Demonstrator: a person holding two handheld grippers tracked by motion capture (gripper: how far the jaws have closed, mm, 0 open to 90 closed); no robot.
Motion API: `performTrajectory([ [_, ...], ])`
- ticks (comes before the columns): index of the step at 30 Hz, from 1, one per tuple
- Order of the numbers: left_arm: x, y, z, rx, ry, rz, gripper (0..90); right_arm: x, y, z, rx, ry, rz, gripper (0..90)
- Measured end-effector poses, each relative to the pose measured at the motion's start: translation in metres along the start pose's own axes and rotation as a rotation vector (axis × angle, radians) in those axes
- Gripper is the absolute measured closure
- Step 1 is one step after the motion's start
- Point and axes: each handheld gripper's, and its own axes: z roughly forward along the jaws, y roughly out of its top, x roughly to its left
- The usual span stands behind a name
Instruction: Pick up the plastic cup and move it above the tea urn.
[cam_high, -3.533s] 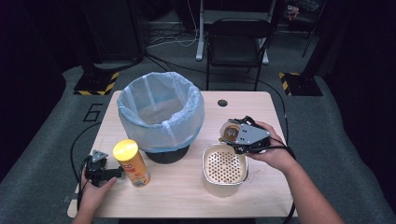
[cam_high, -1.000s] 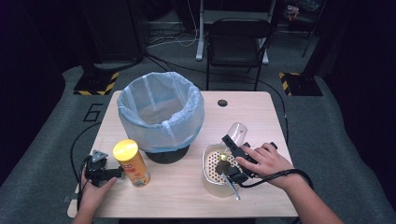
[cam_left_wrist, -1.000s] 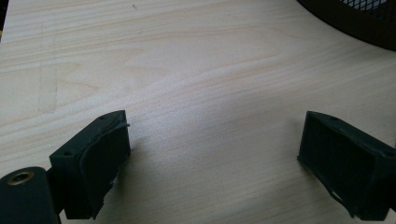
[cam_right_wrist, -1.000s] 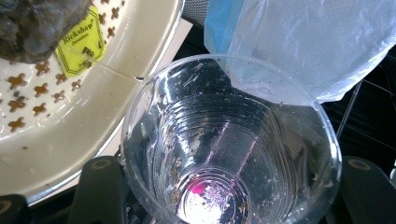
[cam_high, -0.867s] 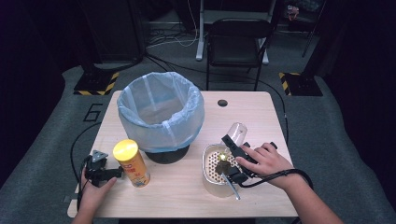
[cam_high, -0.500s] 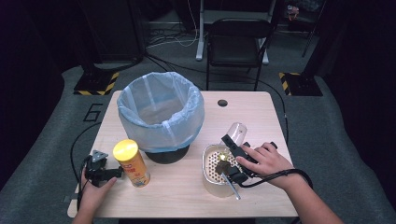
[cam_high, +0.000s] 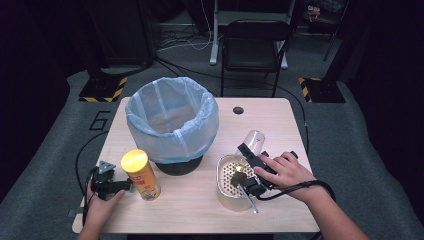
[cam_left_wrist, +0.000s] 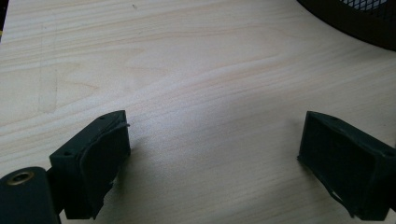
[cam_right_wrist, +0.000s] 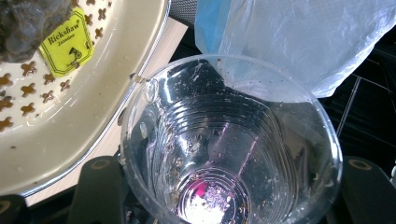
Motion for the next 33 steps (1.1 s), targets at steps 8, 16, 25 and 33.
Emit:
performTrajectory([
  [8,0.0,0.0,0.0,0.0,0.0,0.0,8.5,-0.002,0.001,0.0,-0.013,0.0,-0.005,37.1],
  [16,0.0,0.0,0.0,0.0,0.001,0.0,8.5,-0.005,0.0,-0.002,-0.028,-0.015,0.014,36.9],
  [25,0.0,0.0,0.0,0.0,0.0,0.0,8.5,-0.008,-0.003,-0.002,-0.058,-0.056,0.231,36.6],
  [33,0.0,0.0,0.0,0.0,0.0,0.0,8.5,-0.019,-0.024,-0.004,-0.194,-0.107,0.902,36.1],
])
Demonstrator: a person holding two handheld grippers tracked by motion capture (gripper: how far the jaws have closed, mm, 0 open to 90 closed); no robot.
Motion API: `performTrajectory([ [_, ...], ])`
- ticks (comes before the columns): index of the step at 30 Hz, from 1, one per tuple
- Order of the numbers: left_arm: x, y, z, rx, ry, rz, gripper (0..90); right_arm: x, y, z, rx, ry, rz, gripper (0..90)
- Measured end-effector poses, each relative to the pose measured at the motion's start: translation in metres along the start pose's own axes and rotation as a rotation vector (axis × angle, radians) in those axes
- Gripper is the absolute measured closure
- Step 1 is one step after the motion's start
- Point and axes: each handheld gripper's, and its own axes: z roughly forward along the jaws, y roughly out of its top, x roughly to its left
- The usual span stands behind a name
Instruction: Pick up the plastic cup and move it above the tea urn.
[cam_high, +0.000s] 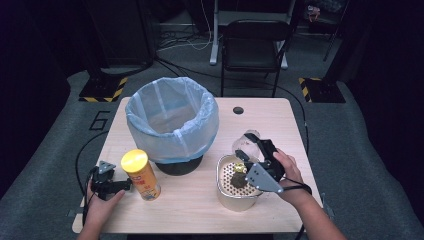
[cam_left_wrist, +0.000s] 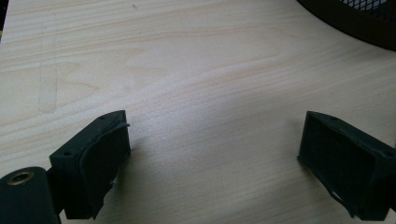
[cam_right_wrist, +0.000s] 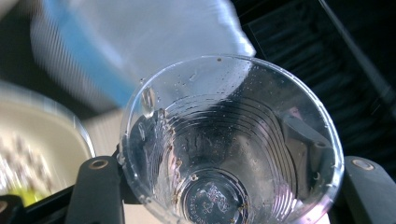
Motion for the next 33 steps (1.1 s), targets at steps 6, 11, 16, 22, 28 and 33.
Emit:
performTrajectory([
  [6,0.0,0.0,0.0,0.0,0.0,0.0,8.5,-0.017,-0.013,0.001,-0.066,0.029,0.407,36.1],
  [11,0.0,0.0,0.0,0.0,0.0,0.0,8.5,-0.032,-0.021,0.003,-0.124,0.119,0.734,36.2],
  [16,0.0,0.0,0.0,0.0,0.0,0.0,8.5,-0.042,-0.026,0.006,-0.177,0.176,0.91,36.0],
  [22,0.0,0.0,0.0,0.0,0.0,0.0,8.5,-0.049,-0.03,0.008,-0.209,0.213,1.058,35.8],
  [28,0.0,0.0,0.0,0.0,0.0,0.0,8.5,-0.061,-0.024,0.008,-0.191,0.256,1.074,36.0],
  [33,0.0,0.0,0.0,0.0,0.0,0.0,8.5,-0.077,-0.006,0.008,-0.164,0.262,1.022,36.1],
])
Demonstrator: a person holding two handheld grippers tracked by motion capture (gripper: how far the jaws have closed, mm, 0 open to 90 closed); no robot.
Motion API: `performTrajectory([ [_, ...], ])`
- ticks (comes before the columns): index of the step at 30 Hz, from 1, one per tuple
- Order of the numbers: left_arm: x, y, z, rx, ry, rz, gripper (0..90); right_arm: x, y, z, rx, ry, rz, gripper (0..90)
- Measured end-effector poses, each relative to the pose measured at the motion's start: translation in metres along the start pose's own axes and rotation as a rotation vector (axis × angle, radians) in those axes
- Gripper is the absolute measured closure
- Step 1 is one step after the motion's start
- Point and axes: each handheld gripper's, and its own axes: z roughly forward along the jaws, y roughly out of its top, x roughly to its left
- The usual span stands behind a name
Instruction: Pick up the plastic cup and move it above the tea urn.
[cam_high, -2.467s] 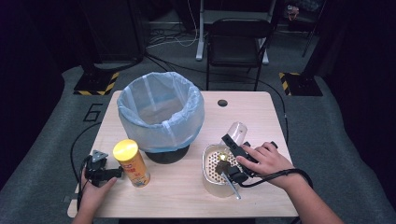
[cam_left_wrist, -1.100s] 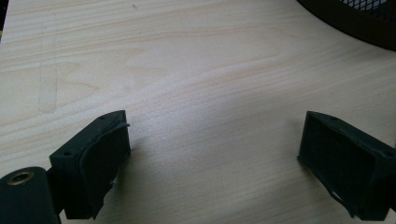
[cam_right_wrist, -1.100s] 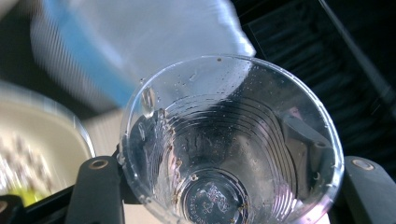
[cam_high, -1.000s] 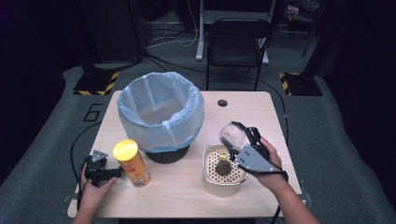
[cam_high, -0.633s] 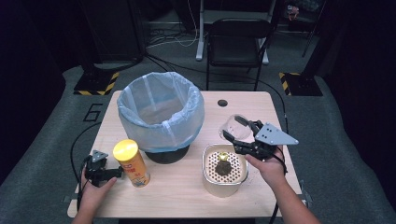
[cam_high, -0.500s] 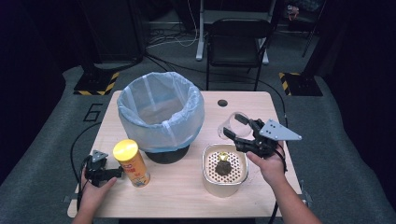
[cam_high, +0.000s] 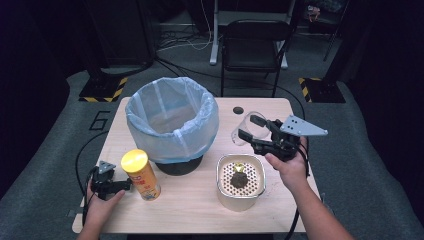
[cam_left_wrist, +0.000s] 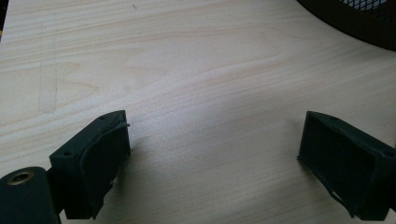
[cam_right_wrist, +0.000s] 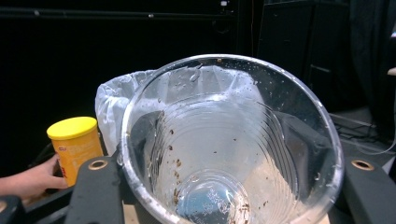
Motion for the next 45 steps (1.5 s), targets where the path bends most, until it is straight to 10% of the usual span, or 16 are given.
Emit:
performTrajectory([
  [20,0.0,0.0,0.001,0.004,-0.008,0.011,6.5,0.024,0.078,0.047,0.08,0.007,-0.097,35.5],
  [34,0.001,0.0,0.001,0.005,-0.015,0.021,5.5,0.031,0.104,0.076,0.096,0.016,-0.104,35.2],
  [45,0.0,0.0,0.001,0.005,-0.019,0.016,5.5,0.039,0.101,0.134,0.145,0.073,-0.1,33.9],
])
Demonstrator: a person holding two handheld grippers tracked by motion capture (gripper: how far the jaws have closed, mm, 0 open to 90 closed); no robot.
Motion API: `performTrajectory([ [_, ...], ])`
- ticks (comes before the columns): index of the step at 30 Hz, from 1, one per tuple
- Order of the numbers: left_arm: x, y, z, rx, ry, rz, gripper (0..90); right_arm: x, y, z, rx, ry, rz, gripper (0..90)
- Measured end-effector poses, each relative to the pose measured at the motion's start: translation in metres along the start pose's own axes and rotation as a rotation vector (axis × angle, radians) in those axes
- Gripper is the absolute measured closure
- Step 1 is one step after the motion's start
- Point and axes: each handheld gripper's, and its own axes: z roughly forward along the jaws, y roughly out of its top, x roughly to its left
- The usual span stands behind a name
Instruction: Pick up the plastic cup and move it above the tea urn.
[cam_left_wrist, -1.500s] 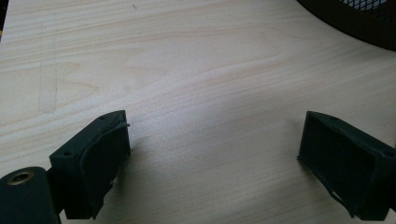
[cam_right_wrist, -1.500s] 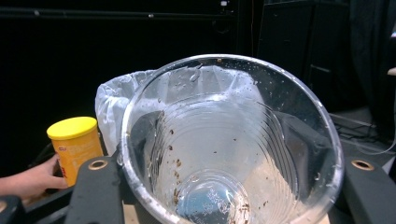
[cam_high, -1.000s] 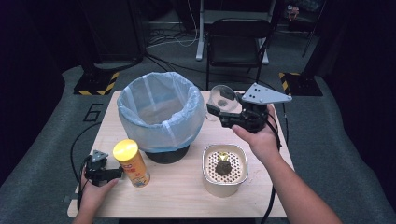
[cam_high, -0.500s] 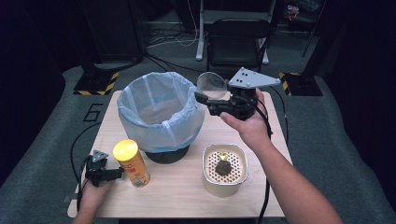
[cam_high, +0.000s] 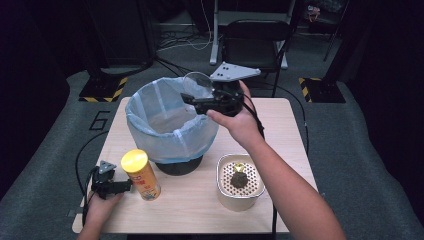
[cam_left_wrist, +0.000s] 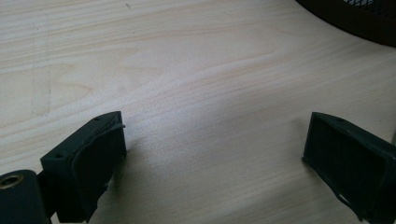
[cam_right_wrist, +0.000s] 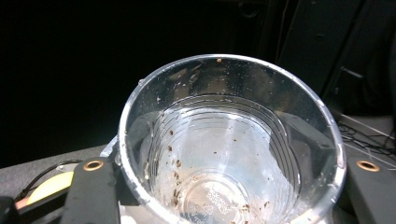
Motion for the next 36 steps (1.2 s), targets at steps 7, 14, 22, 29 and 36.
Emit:
performTrajectory([
  [7,0.0,0.0,0.0,0.001,-0.002,0.0,5.5,0.005,-0.007,0.04,0.027,0.004,-0.009,33.7],
  [14,0.0,0.0,0.0,0.0,-0.002,0.001,5.6,0.008,-0.014,0.065,0.029,-0.01,0.0,25.8],
  [22,0.0,0.001,-0.001,0.014,0.0,0.0,5.7,0.007,-0.021,0.074,0.05,-0.03,0.026,14.1],
  [29,0.003,0.002,-0.003,0.006,-0.028,-0.046,6.7,0.007,-0.022,0.06,0.045,-0.022,0.026,15.9],
  [36,0.006,0.006,-0.009,0.004,-0.071,-0.101,6.9,0.002,-0.026,0.046,0.044,-0.011,0.032,22.4],
])
